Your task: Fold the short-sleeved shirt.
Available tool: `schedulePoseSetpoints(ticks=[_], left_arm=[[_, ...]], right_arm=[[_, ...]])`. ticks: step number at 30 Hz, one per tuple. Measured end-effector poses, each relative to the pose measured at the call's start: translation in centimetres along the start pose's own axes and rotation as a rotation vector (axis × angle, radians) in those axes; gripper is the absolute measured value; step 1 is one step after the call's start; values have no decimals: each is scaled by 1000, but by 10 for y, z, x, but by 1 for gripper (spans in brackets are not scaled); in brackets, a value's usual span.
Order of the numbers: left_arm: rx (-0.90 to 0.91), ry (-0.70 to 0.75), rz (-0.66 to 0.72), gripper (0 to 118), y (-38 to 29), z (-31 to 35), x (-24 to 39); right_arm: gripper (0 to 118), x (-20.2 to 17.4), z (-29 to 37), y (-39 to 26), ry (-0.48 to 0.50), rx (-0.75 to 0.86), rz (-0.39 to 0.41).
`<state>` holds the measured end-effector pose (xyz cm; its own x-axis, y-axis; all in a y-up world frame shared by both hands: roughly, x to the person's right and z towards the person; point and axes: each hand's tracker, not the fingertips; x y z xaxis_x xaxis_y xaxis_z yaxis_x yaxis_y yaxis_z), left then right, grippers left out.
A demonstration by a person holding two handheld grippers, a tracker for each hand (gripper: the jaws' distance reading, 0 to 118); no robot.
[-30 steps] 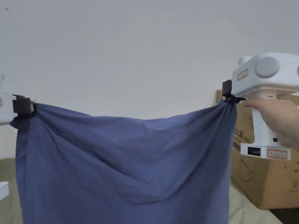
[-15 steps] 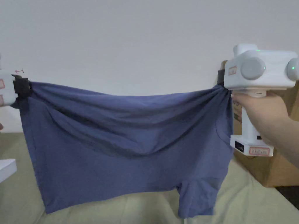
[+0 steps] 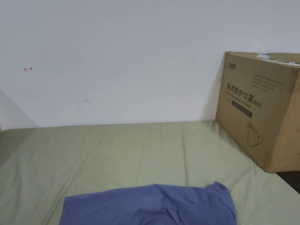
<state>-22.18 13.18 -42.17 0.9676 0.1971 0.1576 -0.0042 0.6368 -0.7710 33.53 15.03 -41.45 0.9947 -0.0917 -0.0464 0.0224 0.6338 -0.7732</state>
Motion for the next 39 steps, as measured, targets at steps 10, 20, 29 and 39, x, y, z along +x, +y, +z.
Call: schedulePoseSetpoints(ticks=[10,20,29,39], left_arm=[[-13,5,103,4,-49,105,3],[93,5,12,115,-49,108,28],[650,-116,62,103,-40,204,80],[572,-19,-86,0,30,183,90]], right_arm=[[7,1,89,-70,103,-75,-166],[118,-7,101,-60,104,104,-332],[114,-68,185,-39,182,540,-291],[0,-91,181,-6,175,530,-194]])
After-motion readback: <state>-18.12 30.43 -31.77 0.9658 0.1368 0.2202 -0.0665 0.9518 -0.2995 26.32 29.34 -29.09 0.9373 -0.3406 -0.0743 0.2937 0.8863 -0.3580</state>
